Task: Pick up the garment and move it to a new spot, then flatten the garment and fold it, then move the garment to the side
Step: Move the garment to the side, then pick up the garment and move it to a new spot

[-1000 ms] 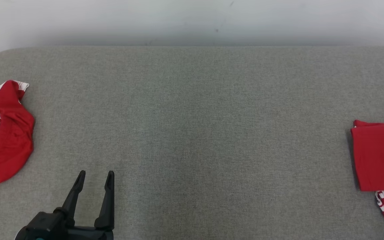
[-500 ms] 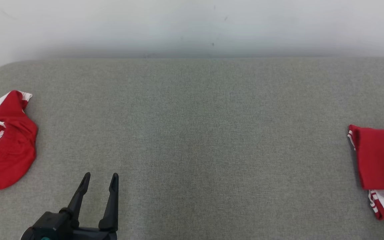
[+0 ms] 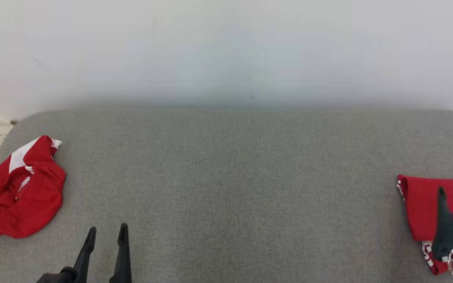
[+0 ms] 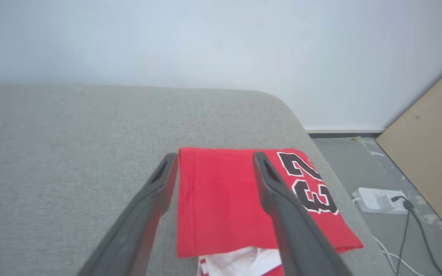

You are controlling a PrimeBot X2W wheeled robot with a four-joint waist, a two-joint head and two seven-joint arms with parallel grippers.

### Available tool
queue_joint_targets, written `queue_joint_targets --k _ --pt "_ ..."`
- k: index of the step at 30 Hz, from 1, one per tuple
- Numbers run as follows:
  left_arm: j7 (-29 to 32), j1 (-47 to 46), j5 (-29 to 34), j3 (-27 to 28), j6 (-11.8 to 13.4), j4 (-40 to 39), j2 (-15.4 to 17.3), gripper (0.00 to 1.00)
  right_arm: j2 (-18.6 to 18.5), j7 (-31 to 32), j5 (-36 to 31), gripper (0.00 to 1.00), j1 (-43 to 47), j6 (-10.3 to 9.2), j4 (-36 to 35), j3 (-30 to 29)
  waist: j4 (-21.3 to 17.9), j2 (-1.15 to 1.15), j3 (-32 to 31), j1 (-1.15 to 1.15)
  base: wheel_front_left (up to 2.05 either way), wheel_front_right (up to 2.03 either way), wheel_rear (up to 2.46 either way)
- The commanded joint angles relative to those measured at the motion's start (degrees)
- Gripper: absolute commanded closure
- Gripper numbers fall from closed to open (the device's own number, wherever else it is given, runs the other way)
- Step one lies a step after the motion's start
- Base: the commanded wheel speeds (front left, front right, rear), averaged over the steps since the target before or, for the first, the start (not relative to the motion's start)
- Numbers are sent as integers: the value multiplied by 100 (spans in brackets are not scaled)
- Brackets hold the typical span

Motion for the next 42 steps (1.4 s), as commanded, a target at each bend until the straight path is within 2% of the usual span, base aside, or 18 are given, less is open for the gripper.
queue_joint_targets --k 1,8,12,18,26,42 --pt "-31 113 -64 63 36 61 18 0 175 -147 149 0 167 -15 -154 15 -7 0 -275 1 0 0 0" --pt "-154 227 -5 120 216 336 -82 0 672 -1093 575 0 870 -14 -754 446 -30 0 -565 1 0 0 0" --pt "-266 298 49 211 290 473 -133 0 742 -1659 735 0 1284 -14 -844 821 -53 0 -692 1 0 0 0" --pt "-375 389 222 248 221 605 -232 0 763 -2198 1026 0 1671 -14 -579 1242 -118 0 -842 1 0 0 0" --pt "-397 545 358 312 122 840 -359 0 762 -2277 997 0 1623 -14 -254 1572 -184 0 -914 1 0 0 0" --pt "-389 435 464 379 -33 1043 -339 0 763 -2530 1173 0 1559 -14 141 1499 -68 0 -892 1 0 0 0"
